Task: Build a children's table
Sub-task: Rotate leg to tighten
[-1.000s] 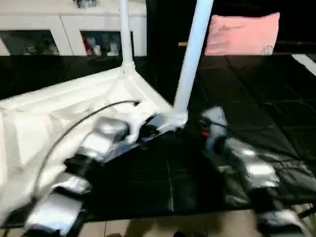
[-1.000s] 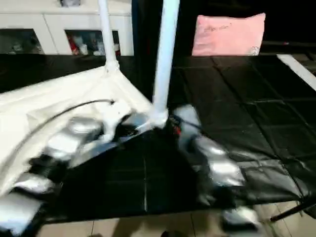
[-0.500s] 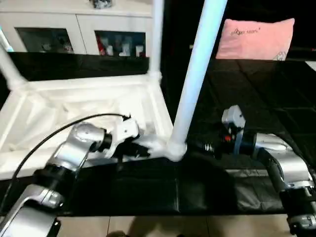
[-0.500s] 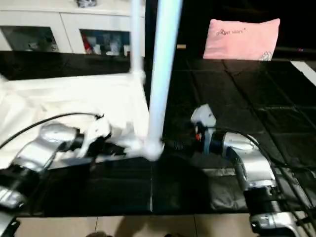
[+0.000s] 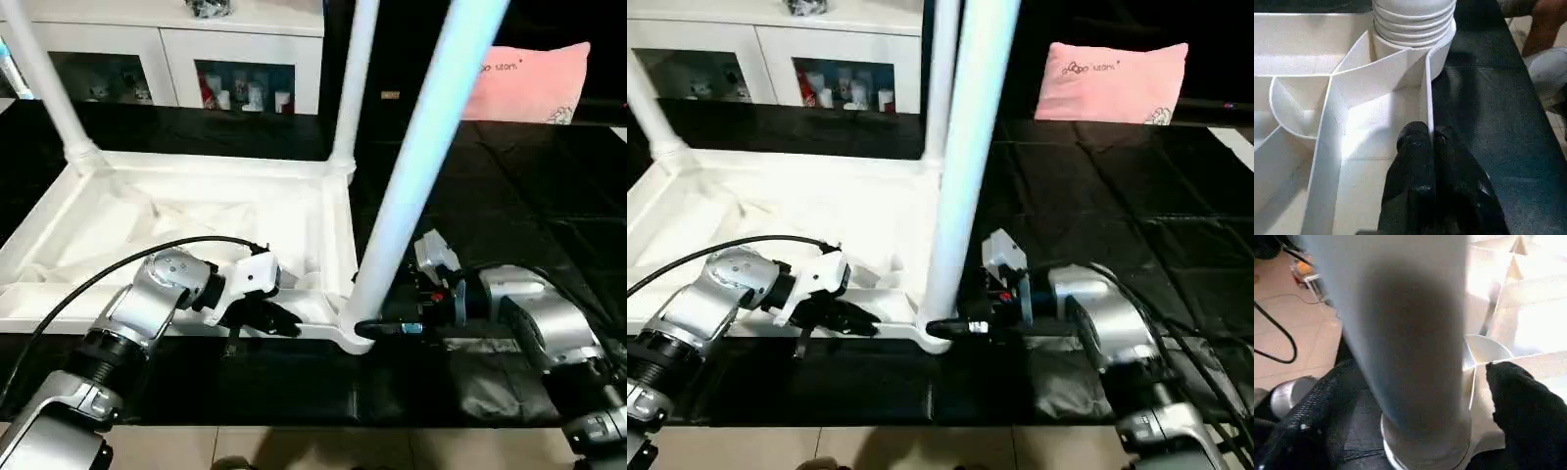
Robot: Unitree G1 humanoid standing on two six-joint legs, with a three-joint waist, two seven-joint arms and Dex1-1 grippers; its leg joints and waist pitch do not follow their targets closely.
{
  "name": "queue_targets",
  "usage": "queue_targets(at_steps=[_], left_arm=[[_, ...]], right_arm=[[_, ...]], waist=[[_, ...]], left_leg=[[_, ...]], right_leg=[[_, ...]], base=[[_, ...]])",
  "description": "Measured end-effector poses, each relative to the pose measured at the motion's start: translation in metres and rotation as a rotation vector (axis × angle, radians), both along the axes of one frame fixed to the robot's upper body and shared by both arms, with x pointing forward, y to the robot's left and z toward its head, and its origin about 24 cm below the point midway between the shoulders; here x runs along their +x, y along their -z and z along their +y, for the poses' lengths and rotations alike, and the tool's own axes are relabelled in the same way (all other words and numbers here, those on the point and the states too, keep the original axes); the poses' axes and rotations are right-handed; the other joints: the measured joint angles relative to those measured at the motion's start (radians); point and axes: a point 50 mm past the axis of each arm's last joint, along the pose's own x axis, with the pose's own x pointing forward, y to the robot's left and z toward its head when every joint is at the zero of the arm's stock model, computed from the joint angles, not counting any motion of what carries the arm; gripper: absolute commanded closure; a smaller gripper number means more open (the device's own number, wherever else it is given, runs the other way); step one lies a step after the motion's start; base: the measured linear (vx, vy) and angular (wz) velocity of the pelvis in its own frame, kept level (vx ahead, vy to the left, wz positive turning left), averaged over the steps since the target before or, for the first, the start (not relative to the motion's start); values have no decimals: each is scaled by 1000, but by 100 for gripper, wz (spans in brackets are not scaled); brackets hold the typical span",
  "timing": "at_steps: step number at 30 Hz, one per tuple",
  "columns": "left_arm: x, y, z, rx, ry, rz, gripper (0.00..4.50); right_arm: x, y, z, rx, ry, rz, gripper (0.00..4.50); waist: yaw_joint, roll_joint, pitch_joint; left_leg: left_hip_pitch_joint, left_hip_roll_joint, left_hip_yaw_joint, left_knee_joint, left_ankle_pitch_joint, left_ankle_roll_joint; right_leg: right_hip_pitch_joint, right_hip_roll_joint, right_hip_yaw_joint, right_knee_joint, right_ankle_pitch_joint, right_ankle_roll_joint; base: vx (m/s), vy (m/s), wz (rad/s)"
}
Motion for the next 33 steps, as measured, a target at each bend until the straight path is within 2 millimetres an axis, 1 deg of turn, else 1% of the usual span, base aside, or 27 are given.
queue_targets(at_steps=[4,9,10,11,12,15,17,22,26,28,30,32,33], left_arm=[[-2,0,-2,4,29,-1,450],[-2,1,-3,7,41,1,450],[-2,1,-3,8,42,1,450],[-2,1,-3,8,42,1,450],[-2,1,-3,8,42,1,450],[-2,1,-3,9,42,2,450],[-2,1,-3,9,42,2,450],[0,1,-6,4,16,19,450],[5,3,-11,-21,-76,42,450],[8,4,-15,-33,-125,47,450],[19,5,-19,-41,-267,38,450],[26,4,-26,-42,-354,34,450],[27,5,-30,-50,-382,33,450]], right_arm=[[-1,1,0,2,-35,23,95],[-3,3,1,1,-70,48,139],[-4,3,1,2,-73,49,139],[-4,3,1,2,-77,51,164],[-4,3,1,3,-79,51,164],[-5,3,2,3,-90,56,185],[-5,3,2,3,-91,53,214],[-5,1,1,2,-67,35,228],[-5,2,-5,2,51,32,235],[-5,4,-4,10,125,28,236],[4,7,1,27,337,12,239],[13,9,5,36,502,-1,241],[15,9,5,32,550,-4,241]], waist=[[8,-2,-1],[8,-2,-1],[8,-2,-1],[8,-2,-1],[8,-2,-1],[8,-2,-1],[8,-2,-1],[9,-2,-1],[5,-2,-1],[3,-2,-1],[-8,-3,-1],[-30,-2,-1],[-38,-2,-1]], left_leg=[[0,0,0,0,0,0],[0,0,0,0,0,0],[0,0,0,0,0,0],[0,0,0,0,0,0],[0,0,0,0,0,0],[0,0,0,0,0,0],[0,0,0,0,0,-1],[2,0,0,0,-1,-2],[2,0,0,1,2,-2],[2,0,0,1,2,-2],[2,0,-1,1,4,-4],[1,0,0,1,4,-5],[1,0,0,1,4,-5]], right_leg=[[0,0,0,0,0,0],[0,0,0,0,0,0],[1,0,0,0,0,0],[1,0,0,0,0,0],[1,0,0,0,0,0],[1,0,0,0,0,0],[1,0,0,0,0,0],[5,0,0,0,0,0],[6,0,0,0,0,0],[7,0,0,0,0,0],[7,0,0,0,1,1],[5,0,0,-1,1,1],[5,0,-1,-1,1,1]], base=[[0,0,0],[0,0,0],[0,0,0],[0,0,0],[0,0,0],[0,0,0],[0,0,0],[0,0,0],[0,0,0],[0,0,0],[0,0,0],[0,0,0],[0,0,0]])
